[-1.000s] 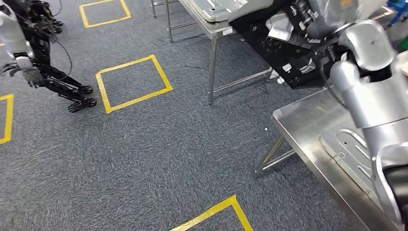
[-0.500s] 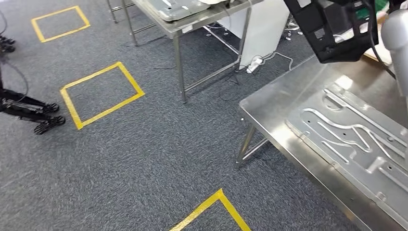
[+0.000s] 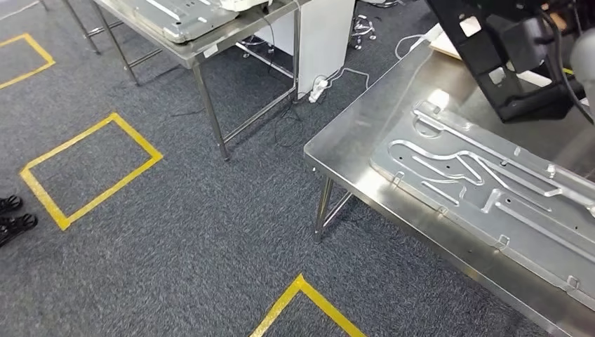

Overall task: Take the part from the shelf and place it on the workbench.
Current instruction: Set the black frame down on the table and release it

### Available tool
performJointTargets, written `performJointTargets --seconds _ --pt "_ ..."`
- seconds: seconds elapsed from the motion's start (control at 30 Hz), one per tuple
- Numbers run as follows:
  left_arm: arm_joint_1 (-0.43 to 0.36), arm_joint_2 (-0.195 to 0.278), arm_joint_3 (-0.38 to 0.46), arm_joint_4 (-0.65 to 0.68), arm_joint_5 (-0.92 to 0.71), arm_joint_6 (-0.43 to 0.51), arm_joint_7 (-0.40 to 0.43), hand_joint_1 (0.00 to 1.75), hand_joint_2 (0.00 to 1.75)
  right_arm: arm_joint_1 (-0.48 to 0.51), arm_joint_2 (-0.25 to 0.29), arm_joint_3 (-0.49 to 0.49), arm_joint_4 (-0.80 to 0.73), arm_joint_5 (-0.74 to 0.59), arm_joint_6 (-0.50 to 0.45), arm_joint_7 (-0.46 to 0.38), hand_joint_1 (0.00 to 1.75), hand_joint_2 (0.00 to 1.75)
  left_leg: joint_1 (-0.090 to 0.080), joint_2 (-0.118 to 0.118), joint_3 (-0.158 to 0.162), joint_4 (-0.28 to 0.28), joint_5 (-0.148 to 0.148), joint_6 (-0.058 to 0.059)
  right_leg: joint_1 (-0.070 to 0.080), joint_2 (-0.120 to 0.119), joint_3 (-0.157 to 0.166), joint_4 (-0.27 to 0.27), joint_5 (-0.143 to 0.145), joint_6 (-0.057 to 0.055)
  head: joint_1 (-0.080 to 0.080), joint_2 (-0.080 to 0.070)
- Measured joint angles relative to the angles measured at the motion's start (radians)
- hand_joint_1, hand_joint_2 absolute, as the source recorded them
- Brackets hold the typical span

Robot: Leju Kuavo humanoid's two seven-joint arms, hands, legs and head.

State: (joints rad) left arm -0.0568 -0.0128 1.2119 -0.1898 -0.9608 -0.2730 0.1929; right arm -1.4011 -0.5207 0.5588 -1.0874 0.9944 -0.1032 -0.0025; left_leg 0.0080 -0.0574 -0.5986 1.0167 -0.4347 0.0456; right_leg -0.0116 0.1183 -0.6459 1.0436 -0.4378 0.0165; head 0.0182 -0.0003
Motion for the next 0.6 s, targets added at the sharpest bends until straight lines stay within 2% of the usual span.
performJointTargets --seconds 0.07,0.1,0.13,0.17,0.2,0.23,0.27,0.3,0.33,0.37,0.4,0.43,0.5,0.53,0.6 --pt "0.001 -0.002 0.000 0.000 0.000 0.000 0.000 0.00 1.75 0.000 -0.009 0.000 0.002 0.000 -0.005 0.001 1.75 1.75 0.003 0.031 0.006 -0.015 0.006 0.005 0.001 -0.072 -0.038 0.078 -0.049 0.008 0.003 0.000" --pt "0.001 -0.002 0.001 0.000 0.001 0.000 0.000 0.00 1.75 0.000 -0.011 0.001 0.004 0.000 -0.006 0.001 1.75 1.75 0.003 0.045 0.006 -0.016 0.005 0.007 -0.002 -0.097 -0.068 0.137 -0.079 0.013 0.004 0.000" --pt "0.002 -0.003 0.001 0.000 0.001 0.000 0.000 0.00 1.75 0.003 -0.012 0.001 0.006 0.000 -0.007 0.000 1.75 1.75 0.003 0.061 0.006 -0.015 0.003 0.007 -0.006 -0.106 -0.095 0.193 -0.100 0.018 0.004 0.000" --pt "0.002 -0.003 0.002 0.000 0.001 0.000 0.000 0.00 1.75 0.006 -0.014 0.002 0.008 0.000 -0.007 0.000 1.75 1.75 0.004 0.076 0.007 -0.014 0.001 0.006 -0.011 -0.111 -0.112 0.226 -0.105 0.024 0.004 0.000" --pt "0.001 -0.004 0.003 0.000 0.001 0.000 0.000 0.00 1.75 0.008 -0.016 0.002 0.010 0.000 -0.008 0.000 1.75 1.75 0.005 0.090 0.007 -0.011 -0.003 0.003 -0.016 -0.115 -0.112 0.226 -0.092 0.030 0.004 0.000" --pt "0.000 -0.005 0.004 0.000 0.001 0.001 0.000 0.00 1.75 0.009 -0.020 0.002 0.013 -0.001 -0.008 0.000 1.75 1.75 0.007 0.104 0.008 -0.008 -0.007 0.000 -0.020 -0.121 -0.092 0.189 -0.063 0.035 0.004 0.000" --pt "0.000 -0.006 0.006 0.000 0.002 0.001 0.000 0.00 1.75 0.010 -0.024 0.002 0.015 -0.001 -0.009 0.000 1.75 1.75 0.009 0.116 0.010 -0.003 -0.013 -0.005 -0.022 -0.135 -0.059 0.125 -0.030 0.039 0.004 0.000" --pt "-0.001 -0.006 0.007 0.000 0.002 0.002 0.000 0.00 1.75 0.012 -0.029 0.002 0.017 -0.001 -0.013 0.000 1.75 1.75 0.008 0.127 0.011 0.003 -0.019 -0.011 -0.018 -0.155 -0.027 0.064 -0.006 0.041 0.004 0.000" --pt "-0.001 -0.006 0.009 0.000 0.003 0.003 0.001 0.00 1.75 0.015 -0.034 0.002 0.019 0.002 -0.021 0.001 1.75 1.75 0.007 0.136 0.013 0.007 -0.024 -0.017 -0.014 -0.169 -0.003 0.017 0.008 0.037 0.003 0.000" --pt "-0.001 -0.006 0.011 0.000 0.004 0.003 0.001 0.00 1.75 0.023 -0.038 0.002 0.021 0.013 -0.033 0.005 1.75 1.75 0.004 0.144 0.016 0.009 -0.028 -0.023 -0.009 -0.177 0.010 -0.007 0.011 0.031 0.003 0.000" --pt "-0.002 -0.006 0.012 0.000 0.004 0.004 0.002 0.00 1.75 0.035 -0.044 0.003 0.023 0.031 -0.050 0.012 1.75 1.75 0.002 0.151 0.019 0.009 -0.031 -0.028 -0.003 -0.175 0.011 -0.010 0.007 0.022 0.003 0.000" --pt "-0.003 -0.006 0.014 0.000 0.004 0.004 0.003 0.00 1.75 0.047 -0.051 0.003 0.026 0.052 -0.066 0.019 1.75 1.75 0.001 0.157 0.022 0.009 -0.033 -0.033 -0.005 -0.165 0.011 -0.010 0.007 0.013 0.002 0.000" --pt "-0.006 -0.007 0.015 0.000 0.004 0.006 0.006 0.00 1.75 0.064 -0.062 0.003 0.034 0.091 -0.088 0.033 1.75 1.75 0.004 0.150 0.024 0.012 -0.042 -0.039 -0.007 -0.154 0.013 -0.010 0.006 0.003 0.003 0.000" --pt "-0.006 -0.007 0.015 0.000 0.004 0.007 0.007 0.00 1.75 0.068 -0.065 0.003 0.040 0.102 -0.091 0.038 1.75 1.75 0.005 0.142 0.023 0.012 -0.042 -0.029 -0.008 -0.150 0.014 -0.009 0.006 -0.001 0.002 0.000" --pt "-0.006 -0.007 0.016 0.000 0.004 0.009 0.008 0.00 1.75 0.072 -0.069 0.004 0.053 0.114 -0.086 0.046 1.75 1.75 0.005 0.126 0.023 0.010 -0.041 0.003 -0.005 -0.143 0.016 -0.008 0.003 -0.005 0.002 0.000"
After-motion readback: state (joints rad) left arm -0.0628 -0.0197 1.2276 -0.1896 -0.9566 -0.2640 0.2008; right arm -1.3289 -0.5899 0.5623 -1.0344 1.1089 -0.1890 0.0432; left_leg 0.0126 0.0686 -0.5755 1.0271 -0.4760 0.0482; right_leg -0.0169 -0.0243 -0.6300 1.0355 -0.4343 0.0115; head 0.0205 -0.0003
